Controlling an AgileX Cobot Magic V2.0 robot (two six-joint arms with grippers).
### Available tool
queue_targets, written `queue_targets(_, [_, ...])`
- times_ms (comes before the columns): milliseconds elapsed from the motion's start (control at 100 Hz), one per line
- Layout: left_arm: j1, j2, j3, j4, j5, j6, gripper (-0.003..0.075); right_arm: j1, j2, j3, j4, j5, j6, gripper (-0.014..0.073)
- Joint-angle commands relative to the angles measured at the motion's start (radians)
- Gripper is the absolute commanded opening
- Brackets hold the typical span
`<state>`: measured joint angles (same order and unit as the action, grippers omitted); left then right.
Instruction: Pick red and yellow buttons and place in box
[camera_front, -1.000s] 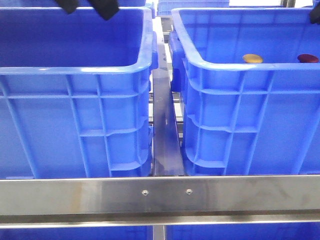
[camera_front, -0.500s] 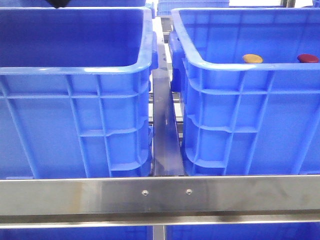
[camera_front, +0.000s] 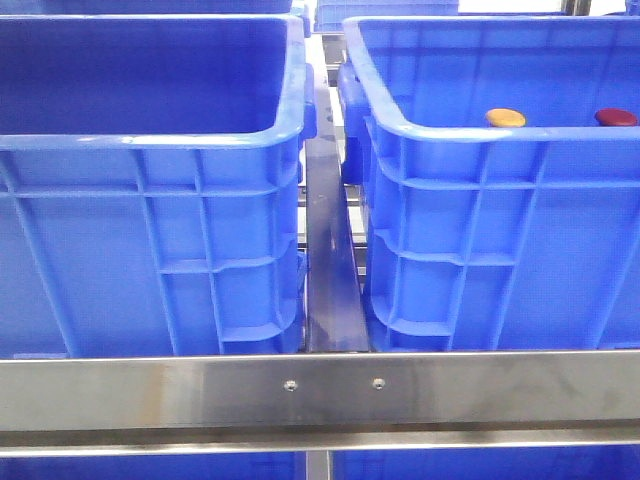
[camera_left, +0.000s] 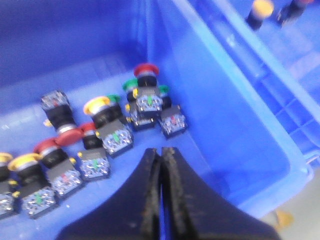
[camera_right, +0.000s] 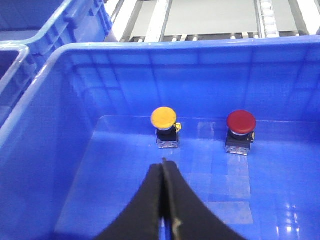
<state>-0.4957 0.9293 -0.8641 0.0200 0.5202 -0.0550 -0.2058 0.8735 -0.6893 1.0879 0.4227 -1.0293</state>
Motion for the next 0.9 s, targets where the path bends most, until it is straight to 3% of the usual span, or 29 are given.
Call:
queue_targets(0, [-0.008,-0.089,0.041,0.013,-0.126,-0.007,-0.0020,0.002,-0.066,0.003,0.032,-0.016,-0.003,-0.0057])
queue_targets(600, [-0.008,-0.487,0.331,0.024,-0.183,-0.007,-0.0020,0.001,-0.600,0.211,0.029,0.017,-0.003,-0.0057])
queue_targets(890, [-0.008,-0.533,0.350,0.021,-0.149,-0.007,-0.0020,0.001,-0.668,0.226,0.031,0.017,-0.003,-0.0057])
